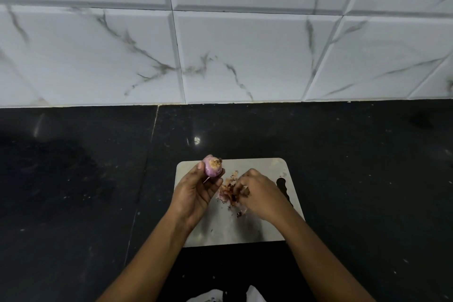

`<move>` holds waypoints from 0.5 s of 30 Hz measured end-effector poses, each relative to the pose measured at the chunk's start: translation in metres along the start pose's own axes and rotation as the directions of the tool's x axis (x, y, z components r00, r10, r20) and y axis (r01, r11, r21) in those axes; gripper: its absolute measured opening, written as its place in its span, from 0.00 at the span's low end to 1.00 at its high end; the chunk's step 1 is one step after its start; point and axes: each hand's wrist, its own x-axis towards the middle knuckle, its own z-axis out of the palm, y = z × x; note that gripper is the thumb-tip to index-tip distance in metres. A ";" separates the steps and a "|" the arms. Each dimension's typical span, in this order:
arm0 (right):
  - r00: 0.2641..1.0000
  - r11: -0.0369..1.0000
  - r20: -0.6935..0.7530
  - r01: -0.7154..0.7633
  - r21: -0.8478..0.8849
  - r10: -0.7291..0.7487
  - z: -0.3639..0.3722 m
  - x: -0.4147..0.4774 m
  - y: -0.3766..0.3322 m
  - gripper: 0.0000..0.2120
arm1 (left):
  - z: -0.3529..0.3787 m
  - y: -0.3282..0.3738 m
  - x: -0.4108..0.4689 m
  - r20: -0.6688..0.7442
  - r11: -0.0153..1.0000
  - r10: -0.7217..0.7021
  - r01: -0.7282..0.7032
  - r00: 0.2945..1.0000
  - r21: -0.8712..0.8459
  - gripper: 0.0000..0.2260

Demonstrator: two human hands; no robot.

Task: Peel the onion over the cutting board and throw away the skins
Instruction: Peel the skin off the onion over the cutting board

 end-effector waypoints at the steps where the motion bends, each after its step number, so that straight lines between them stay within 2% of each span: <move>1: 1.000 1.000 0.000 -0.012 0.016 0.012 -0.001 0.001 -0.002 0.09 | 0.001 0.000 0.000 0.003 1.000 0.022 -0.022 1.000 0.016 0.14; 3: 0.990 0.990 -0.138 0.021 0.136 -0.002 -0.006 0.005 -0.010 0.08 | 0.002 0.000 0.001 0.020 0.996 0.058 -0.059 0.998 0.060 0.15; 5: 0.943 0.961 -0.322 0.162 0.225 -0.084 -0.012 0.006 -0.024 0.08 | 0.004 0.000 0.000 0.036 0.992 0.087 -0.090 0.996 0.092 0.14; 6: 0.924 0.948 -0.361 0.222 0.230 -0.128 -0.014 0.008 -0.029 0.08 | 0.006 0.000 0.000 0.049 0.989 0.099 -0.104 0.994 0.105 0.13; 9: 0.921 0.955 -0.337 0.258 0.146 -0.197 -0.012 0.014 -0.038 0.10 | 0.009 0.001 0.000 0.076 0.981 0.124 -0.134 0.989 0.141 0.12; 15: 0.932 0.971 -0.311 0.221 0.087 -0.184 -0.015 0.020 -0.039 0.07 | 0.008 0.001 0.001 0.037 0.966 0.155 -0.159 0.987 0.202 0.16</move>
